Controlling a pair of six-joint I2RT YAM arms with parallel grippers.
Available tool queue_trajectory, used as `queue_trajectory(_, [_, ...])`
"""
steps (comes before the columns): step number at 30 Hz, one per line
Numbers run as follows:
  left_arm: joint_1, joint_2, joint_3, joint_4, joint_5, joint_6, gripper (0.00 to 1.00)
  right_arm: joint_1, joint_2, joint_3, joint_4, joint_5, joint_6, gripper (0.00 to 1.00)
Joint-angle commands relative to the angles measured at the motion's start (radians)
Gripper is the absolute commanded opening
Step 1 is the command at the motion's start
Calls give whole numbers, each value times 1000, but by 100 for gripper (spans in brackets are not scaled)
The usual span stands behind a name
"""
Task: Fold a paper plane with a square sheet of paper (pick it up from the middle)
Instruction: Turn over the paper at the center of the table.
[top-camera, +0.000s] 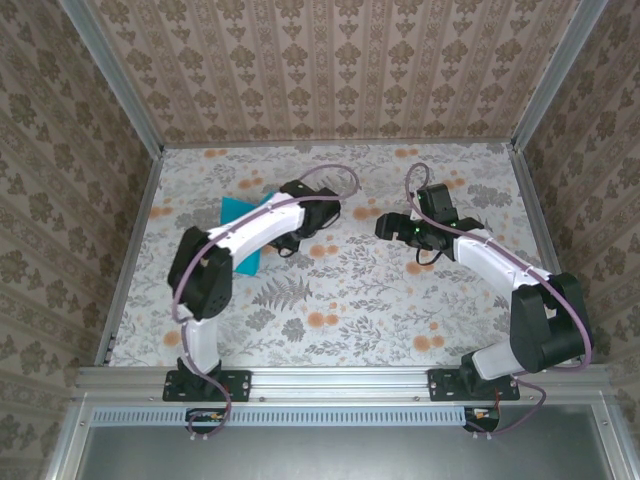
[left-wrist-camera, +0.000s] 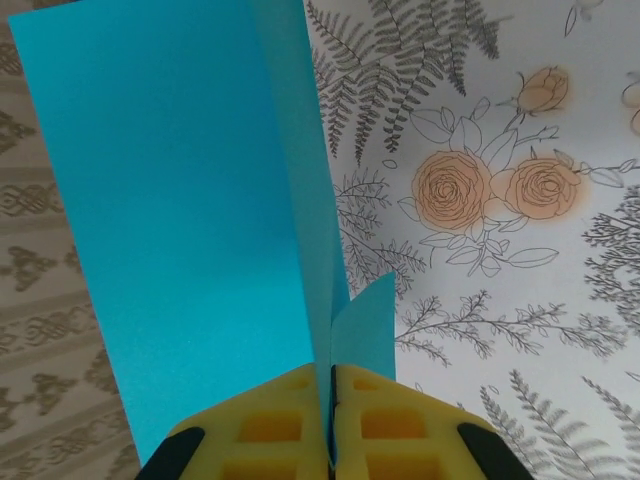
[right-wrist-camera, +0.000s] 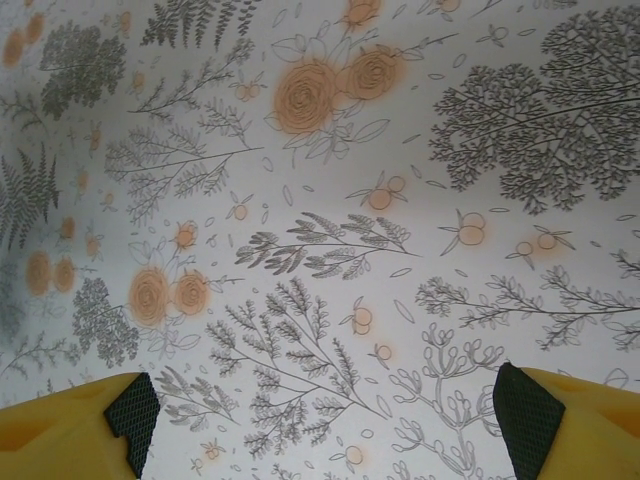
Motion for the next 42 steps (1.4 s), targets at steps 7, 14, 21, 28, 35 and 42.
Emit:
queue_trajectory(7, [-54, 132, 6, 183, 142, 48, 9, -25, -32, -12, -40, 41, 16, 91])
queue_trajectory(14, [-89, 159, -15, 347, 343, 87, 16, -34, -25, -12, -42, 41, 26, 90])
queue_trajectory(21, [-102, 169, -27, 421, 432, 95, 22, -37, -7, -9, -40, 35, 35, 90])
queue_trajectory(28, [-85, 120, -102, 569, 602, 106, 38, -46, 5, -15, -29, 8, 48, 90])
queue_trajectory(35, [-35, 20, -252, 767, 787, 83, 58, -48, 20, -28, 17, -61, 56, 89])
queue_trajectory(42, [-16, -33, -326, 859, 874, 67, 61, -48, 56, -30, 73, -151, 81, 85])
